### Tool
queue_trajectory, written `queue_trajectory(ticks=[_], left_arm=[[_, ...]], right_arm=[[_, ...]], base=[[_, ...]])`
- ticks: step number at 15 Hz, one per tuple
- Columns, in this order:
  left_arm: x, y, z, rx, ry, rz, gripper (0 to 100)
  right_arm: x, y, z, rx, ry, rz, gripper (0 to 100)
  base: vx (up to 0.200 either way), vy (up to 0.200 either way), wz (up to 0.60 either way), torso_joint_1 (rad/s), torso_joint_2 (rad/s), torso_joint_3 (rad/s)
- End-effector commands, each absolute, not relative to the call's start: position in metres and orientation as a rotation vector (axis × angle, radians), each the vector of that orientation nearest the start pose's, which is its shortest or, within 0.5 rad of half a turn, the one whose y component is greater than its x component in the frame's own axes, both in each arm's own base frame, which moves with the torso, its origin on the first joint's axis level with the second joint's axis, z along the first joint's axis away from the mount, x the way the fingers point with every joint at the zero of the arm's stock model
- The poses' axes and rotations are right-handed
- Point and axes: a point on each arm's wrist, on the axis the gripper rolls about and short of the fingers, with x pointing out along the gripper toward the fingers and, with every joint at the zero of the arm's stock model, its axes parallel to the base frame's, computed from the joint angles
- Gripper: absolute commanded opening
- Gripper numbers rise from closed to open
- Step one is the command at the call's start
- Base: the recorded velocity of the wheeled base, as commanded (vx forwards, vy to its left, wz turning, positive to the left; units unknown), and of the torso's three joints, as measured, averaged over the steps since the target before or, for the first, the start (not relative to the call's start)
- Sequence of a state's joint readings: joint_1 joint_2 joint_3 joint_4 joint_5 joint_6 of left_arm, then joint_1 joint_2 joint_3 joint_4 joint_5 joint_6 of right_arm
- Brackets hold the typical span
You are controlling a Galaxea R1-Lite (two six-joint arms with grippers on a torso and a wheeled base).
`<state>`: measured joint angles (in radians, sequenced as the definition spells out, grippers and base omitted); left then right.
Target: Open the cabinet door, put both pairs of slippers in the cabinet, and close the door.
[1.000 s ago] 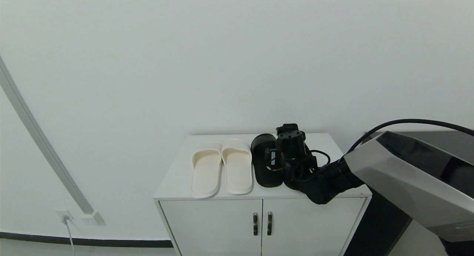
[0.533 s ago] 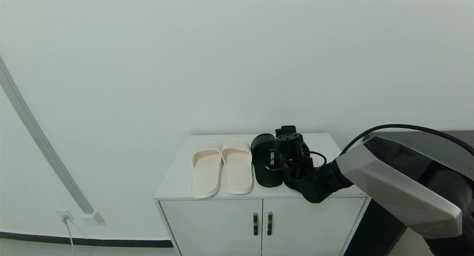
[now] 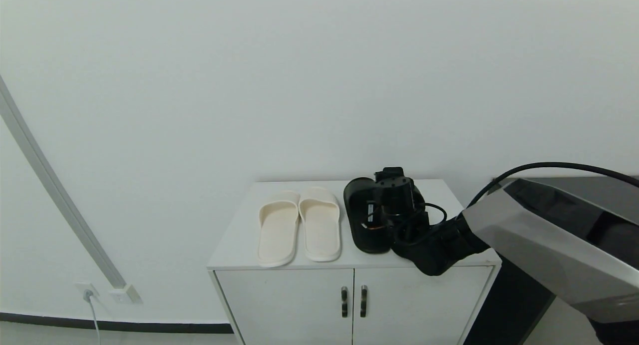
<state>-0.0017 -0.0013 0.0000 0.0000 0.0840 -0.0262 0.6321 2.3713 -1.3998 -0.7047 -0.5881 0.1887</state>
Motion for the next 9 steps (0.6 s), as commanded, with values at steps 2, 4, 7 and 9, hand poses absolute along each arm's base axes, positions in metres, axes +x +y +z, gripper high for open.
queue_trajectory(ticks=[2,4,7,9], left_arm=[[-0.023,0.002,0.075,-0.026,-0.001,0.083,0],[-0.023,0.002,0.075,-0.026,-0.001,0.084,0],[-0.023,0.002,0.075,-0.026,-0.001,0.086,0],[-0.023,0.002,0.075,-0.026,-0.001,0.086,0]], right_arm=[[0.341,0.253,0.132,0.027,0.173,0.075,0],[0.311,0.245,0.144,-0.002,0.164,0.121,0],[0.243,0.229,0.154,-0.055,0.192,0.292,0],[0.216,0.215,0.16,-0.05,0.2,0.398,0]], base=[[0.0,0.0,0.0,0.0,0.0,0.0],[0.0,0.0,0.0,0.0,0.0,0.0],[0.0,0.0,0.0,0.0,0.0,0.0],[0.0,0.0,0.0,0.0,0.0,0.0]])
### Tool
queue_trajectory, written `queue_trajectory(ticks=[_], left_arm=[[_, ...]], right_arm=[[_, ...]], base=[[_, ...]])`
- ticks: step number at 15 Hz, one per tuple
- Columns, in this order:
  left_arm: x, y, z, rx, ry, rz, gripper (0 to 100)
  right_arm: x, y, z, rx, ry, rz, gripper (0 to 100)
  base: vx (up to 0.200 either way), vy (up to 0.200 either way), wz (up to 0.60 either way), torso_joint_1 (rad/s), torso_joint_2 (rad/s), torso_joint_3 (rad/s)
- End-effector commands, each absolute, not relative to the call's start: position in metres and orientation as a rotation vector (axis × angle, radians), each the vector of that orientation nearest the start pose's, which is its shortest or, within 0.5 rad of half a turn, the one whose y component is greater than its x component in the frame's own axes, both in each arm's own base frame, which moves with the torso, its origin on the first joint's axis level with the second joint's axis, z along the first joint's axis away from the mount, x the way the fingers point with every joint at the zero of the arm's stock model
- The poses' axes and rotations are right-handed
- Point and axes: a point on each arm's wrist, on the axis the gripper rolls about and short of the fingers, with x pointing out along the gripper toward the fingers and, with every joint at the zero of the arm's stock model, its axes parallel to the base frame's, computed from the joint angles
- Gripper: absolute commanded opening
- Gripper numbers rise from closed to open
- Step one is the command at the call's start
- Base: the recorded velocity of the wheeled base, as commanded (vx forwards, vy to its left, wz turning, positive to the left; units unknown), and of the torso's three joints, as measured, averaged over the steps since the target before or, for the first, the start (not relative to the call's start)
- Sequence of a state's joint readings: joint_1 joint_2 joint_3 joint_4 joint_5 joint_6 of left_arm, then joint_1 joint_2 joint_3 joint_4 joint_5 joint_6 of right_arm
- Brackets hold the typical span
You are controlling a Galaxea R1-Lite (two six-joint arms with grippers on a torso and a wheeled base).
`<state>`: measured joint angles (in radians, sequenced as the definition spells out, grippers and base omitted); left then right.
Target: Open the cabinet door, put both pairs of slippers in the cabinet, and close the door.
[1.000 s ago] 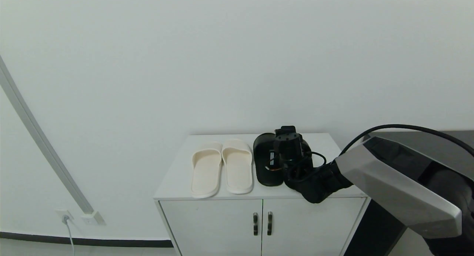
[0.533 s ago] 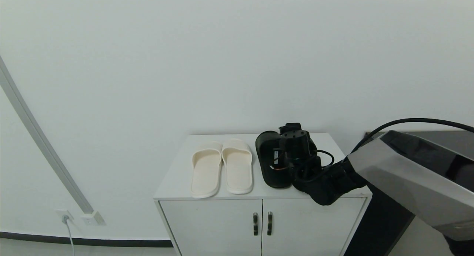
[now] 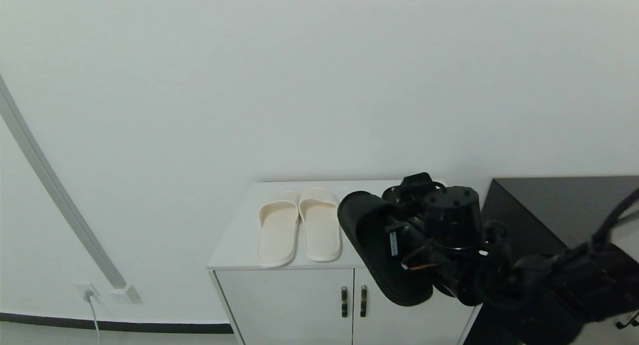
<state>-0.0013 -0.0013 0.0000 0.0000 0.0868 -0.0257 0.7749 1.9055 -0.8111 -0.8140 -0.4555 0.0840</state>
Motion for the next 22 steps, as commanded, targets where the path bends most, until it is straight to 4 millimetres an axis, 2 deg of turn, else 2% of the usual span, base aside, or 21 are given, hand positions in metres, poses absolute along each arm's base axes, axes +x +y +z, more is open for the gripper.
queue_trajectory(ticks=[1,4,7,11,22], left_arm=[[-0.023,0.002,0.075,-0.026,-0.001,0.086,0],[-0.023,0.002,0.075,-0.026,-0.001,0.086,0],[-0.023,0.002,0.075,-0.025,-0.001,0.084,0],[-0.023,0.002,0.075,-0.025,-0.001,0.084,0],[-0.023,0.002,0.075,-0.026,-0.001,0.084,0]], right_arm=[[0.204,0.205,0.163,-0.037,0.204,0.465,0],[0.183,0.186,0.162,-0.033,0.232,0.597,0],[0.175,0.177,0.162,-0.029,0.237,0.617,0],[0.175,0.179,0.156,-0.04,0.263,0.634,0],[0.172,0.178,0.153,-0.049,0.268,0.642,0]], base=[[0.0,0.0,0.0,0.0,0.0,0.0],[0.0,0.0,0.0,0.0,0.0,0.0],[0.0,0.0,0.0,0.0,0.0,0.0],[0.0,0.0,0.0,0.0,0.0,0.0],[-0.2,0.0,0.0,0.004,0.0,0.001]])
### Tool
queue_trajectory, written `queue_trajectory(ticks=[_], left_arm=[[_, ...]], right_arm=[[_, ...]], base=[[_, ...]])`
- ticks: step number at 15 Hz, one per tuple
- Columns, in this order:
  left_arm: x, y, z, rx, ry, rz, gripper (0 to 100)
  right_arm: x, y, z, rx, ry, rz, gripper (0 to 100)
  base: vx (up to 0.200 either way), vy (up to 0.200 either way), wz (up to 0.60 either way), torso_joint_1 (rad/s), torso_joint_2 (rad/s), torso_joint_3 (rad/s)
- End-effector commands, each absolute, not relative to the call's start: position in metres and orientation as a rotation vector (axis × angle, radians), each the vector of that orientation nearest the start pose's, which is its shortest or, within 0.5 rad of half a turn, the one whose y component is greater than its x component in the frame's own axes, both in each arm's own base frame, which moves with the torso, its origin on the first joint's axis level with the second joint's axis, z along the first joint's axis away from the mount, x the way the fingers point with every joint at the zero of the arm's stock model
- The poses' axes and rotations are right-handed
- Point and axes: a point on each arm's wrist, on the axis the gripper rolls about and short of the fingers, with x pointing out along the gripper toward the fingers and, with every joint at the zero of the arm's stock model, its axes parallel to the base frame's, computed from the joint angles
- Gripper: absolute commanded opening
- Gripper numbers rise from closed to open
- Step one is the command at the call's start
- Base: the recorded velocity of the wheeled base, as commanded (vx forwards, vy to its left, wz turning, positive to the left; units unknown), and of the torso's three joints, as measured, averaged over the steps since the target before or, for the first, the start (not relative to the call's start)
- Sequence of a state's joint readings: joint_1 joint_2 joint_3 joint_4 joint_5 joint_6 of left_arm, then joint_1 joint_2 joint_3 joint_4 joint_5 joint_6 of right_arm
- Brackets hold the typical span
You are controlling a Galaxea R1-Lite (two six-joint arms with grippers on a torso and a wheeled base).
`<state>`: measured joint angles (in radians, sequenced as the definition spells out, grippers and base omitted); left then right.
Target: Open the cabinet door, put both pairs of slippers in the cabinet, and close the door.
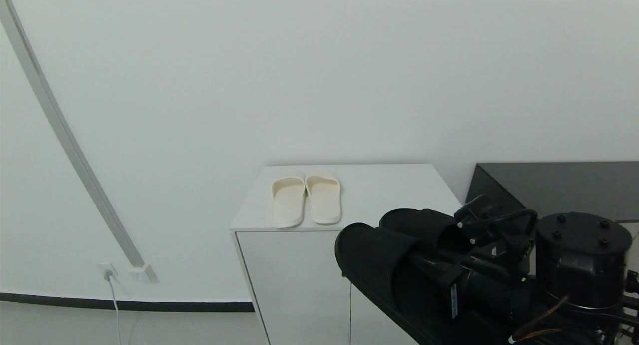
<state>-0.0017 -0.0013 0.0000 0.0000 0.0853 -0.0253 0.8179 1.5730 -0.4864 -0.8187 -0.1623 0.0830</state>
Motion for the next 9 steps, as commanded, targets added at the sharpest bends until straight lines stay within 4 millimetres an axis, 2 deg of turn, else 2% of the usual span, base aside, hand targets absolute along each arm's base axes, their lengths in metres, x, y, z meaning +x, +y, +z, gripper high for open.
queue_trajectory(ticks=[1,9], left_arm=[[-0.0229,0.002,0.0755,-0.026,-0.001,0.084,0],[-0.0229,0.002,0.0755,-0.026,-0.001,0.084,0]], right_arm=[[0.1712,0.1784,0.1529,-0.05,0.269,0.643,0],[0.1725,0.1796,0.1488,-0.06,0.285,0.637,0]], base=[[0.0,0.0,0.0,0.0,0.0,0.0],[0.0,0.0,0.0,0.0,0.0,0.0]])
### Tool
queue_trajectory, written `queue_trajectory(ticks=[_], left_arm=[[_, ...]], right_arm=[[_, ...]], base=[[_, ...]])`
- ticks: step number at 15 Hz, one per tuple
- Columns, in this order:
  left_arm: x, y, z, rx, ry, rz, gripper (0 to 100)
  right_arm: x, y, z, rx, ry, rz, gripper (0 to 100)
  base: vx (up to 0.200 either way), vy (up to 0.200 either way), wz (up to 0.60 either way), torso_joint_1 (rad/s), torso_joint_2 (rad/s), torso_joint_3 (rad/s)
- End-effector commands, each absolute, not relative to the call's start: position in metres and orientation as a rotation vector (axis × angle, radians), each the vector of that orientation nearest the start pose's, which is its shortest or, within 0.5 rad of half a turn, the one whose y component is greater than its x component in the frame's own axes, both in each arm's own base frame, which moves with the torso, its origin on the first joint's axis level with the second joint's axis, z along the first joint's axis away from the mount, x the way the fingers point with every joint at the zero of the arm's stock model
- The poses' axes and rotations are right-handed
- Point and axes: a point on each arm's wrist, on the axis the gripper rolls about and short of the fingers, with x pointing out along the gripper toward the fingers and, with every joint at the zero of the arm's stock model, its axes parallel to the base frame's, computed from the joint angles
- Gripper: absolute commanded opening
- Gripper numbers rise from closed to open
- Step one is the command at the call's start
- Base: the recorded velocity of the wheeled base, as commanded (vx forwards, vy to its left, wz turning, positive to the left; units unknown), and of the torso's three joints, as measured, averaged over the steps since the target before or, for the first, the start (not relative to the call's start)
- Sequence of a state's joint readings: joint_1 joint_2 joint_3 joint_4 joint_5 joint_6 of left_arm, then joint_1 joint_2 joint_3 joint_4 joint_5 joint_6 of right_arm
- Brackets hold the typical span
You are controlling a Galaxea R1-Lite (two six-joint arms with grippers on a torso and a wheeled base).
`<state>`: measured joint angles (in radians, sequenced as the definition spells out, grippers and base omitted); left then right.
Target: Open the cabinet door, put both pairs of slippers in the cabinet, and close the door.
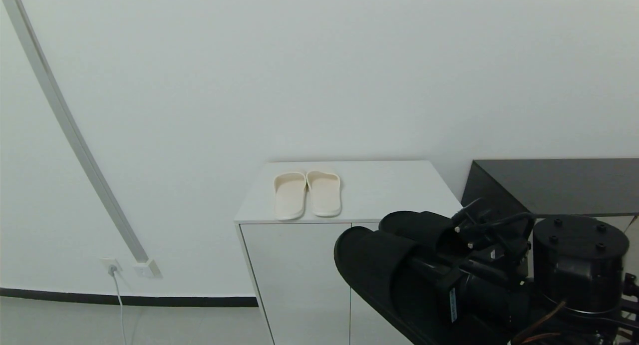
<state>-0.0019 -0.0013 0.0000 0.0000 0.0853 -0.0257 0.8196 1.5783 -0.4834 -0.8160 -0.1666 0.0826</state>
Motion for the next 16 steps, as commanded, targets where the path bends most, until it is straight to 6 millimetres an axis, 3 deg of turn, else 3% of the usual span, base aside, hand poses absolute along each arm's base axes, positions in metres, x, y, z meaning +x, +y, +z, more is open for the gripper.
queue_trajectory(ticks=[1,9,16], left_arm=[[-0.0229,0.002,0.0755,-0.026,-0.001,0.084,0],[-0.0229,0.002,0.0755,-0.025,-0.001,0.084,0],[-0.0229,0.002,0.0755,-0.025,-0.001,0.084,0]], right_arm=[[0.1724,0.1792,0.1483,-0.059,0.286,0.64,0],[0.1704,0.1771,0.1441,-0.065,0.298,0.644,0],[0.17,0.1767,0.1442,-0.054,0.289,0.647,0]], base=[[0.0,0.0,0.0,0.0,0.0,0.0],[0.0,0.0,0.0,0.0,0.0,0.0],[0.0,0.0,0.0,-0.147,0.35,0.193]])
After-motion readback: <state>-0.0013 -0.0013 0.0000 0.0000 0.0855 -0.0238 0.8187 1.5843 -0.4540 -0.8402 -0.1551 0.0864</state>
